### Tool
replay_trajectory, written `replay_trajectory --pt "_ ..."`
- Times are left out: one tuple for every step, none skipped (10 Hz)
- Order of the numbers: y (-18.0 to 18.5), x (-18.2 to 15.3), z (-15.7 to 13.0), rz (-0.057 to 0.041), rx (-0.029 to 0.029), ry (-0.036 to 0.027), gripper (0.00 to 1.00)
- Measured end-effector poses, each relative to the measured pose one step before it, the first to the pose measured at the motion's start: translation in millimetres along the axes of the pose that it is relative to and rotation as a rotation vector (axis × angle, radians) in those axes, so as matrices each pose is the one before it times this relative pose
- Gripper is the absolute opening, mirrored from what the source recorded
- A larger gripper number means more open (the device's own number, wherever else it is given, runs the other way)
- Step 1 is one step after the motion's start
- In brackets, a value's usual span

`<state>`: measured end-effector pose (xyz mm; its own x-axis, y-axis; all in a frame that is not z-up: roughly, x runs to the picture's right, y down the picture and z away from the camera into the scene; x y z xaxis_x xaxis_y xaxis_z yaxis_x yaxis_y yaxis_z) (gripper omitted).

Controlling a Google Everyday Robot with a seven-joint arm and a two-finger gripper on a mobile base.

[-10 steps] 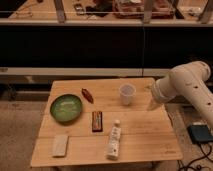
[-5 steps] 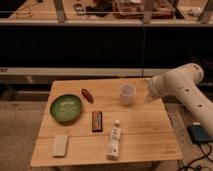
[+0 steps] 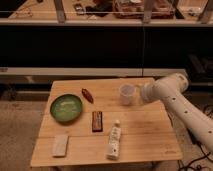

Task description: Place the ceramic cup in the ceramic bowl

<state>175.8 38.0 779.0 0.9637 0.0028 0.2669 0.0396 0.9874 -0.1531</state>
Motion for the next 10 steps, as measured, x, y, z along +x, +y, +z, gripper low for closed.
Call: replay_trajectory --pt "0.09 -6.23 14.48 -0.00408 -0.01202 -0.01092 0.65" --pt "-3.69 -3.68 9.14 -0.00479 -0.00103 -0.0067 0.65" --pt "-3.38 -0.26 5.76 -0.00695 0.0016 0.00068 0.65" --pt "-3.37 0.03 6.8 -0.01058 -0.00068 0.00284 0.65" --pt "-2.82 -0.47 7.57 -0.01164 -0.00362 0.0033 0.65" --pt "-1.24 -0.69 5.94 -0.0092 -0.00555 0.00163 0.65" --pt "-0.59 0.22 7.4 -0.01502 -0.00721 0.00327 0.65" --pt "-0.25 -1.63 7.01 -0.01941 -0.0077 -0.00329 0.65" --pt "-0.28 -1.72 6.4 -0.01594 -0.00907 -0.0049 0.65" --pt "0.0 -2.0 4.44 -0.00783 -0.00898 -0.00817 0.65"
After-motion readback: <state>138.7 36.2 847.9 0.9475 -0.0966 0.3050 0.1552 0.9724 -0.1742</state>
